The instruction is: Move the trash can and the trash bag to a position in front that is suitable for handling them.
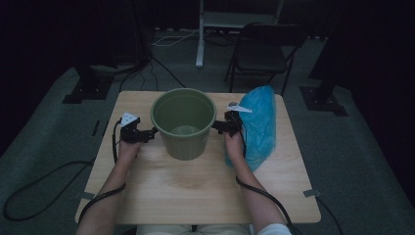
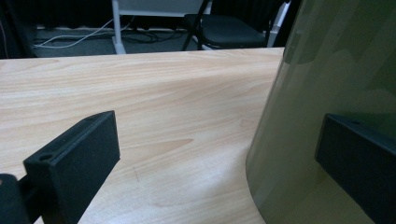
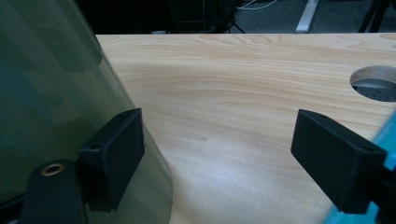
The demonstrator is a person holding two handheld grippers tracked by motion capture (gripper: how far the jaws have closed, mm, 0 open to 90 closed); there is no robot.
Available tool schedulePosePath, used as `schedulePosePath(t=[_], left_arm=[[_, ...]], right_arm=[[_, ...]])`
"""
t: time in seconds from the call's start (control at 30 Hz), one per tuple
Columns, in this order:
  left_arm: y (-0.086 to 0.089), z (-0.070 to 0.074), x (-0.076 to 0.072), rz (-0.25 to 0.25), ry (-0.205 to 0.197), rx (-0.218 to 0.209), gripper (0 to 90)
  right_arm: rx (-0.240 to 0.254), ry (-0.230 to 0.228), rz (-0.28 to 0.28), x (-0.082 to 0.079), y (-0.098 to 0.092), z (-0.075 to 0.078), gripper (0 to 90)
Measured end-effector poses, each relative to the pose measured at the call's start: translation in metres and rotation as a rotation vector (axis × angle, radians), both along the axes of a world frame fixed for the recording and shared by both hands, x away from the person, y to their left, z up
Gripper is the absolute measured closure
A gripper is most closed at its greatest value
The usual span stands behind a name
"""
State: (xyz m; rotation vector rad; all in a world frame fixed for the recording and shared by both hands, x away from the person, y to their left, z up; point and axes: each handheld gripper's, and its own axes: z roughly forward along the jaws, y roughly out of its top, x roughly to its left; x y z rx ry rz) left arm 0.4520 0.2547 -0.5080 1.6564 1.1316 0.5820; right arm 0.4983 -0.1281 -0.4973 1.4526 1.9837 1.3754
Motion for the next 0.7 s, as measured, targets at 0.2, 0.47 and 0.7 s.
schedulePosePath(t=[0.2,0.47,0.7], left_arm=[[-0.003,0.002,-0.01,-0.021,-0.001,0.022,0.5],[-0.005,0.003,-0.029,-0.063,0.009,0.031,0.5],[-0.007,0.006,-0.044,-0.089,0.007,0.066,0.5]], right_arm=[[0.004,0.012,0.02,-0.013,-0.005,0.0,17.4],[0.004,0.009,0.038,-0.04,-0.012,0.0,18.4],[0.031,0.003,0.065,-0.062,-0.018,-0.003,18.4]])
